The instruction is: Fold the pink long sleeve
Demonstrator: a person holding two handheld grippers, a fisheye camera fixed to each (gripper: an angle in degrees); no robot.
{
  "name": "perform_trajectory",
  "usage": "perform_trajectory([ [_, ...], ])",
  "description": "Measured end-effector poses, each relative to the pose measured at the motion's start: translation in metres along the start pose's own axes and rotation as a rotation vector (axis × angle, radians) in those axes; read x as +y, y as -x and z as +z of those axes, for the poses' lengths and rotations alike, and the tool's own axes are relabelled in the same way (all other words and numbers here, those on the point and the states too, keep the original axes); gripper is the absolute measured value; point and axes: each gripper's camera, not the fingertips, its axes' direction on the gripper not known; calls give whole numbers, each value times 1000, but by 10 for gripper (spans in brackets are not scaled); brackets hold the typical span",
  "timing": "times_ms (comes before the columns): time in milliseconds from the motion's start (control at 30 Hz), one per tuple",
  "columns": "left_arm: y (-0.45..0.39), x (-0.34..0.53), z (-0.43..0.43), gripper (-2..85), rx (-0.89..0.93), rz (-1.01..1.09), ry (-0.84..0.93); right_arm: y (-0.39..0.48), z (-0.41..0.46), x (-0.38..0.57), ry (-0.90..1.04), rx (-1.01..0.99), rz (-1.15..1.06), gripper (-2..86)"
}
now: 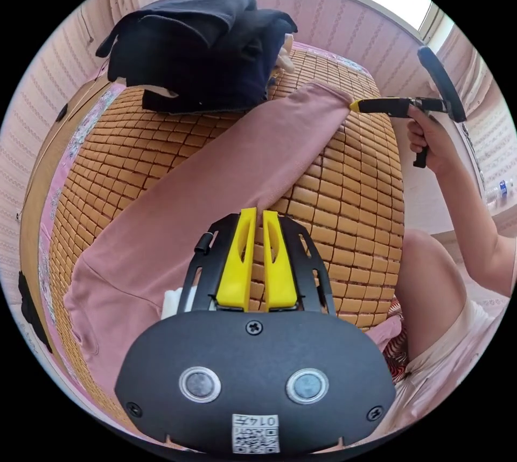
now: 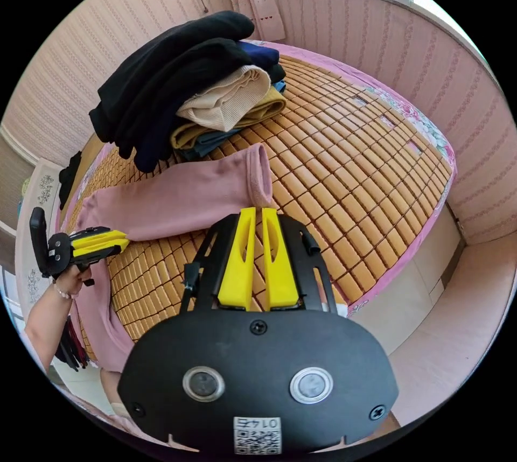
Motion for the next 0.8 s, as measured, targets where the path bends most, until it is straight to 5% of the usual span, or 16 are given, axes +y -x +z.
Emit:
perform_trajectory([
  [200, 28, 39, -37, 59, 70, -98, -102, 9, 6, 25, -7, 96, 63, -1],
  [333, 24, 151, -114, 63, 56, -168, -233, 68, -7, 79, -10, -113, -188, 16],
  [533, -19, 354, -155, 65, -34, -406, -33, 195, 6, 143, 292, -492, -570, 104],
  [800, -59, 521, -168, 78, -160, -717, 90, 291, 75, 172, 656, -258, -725, 30],
])
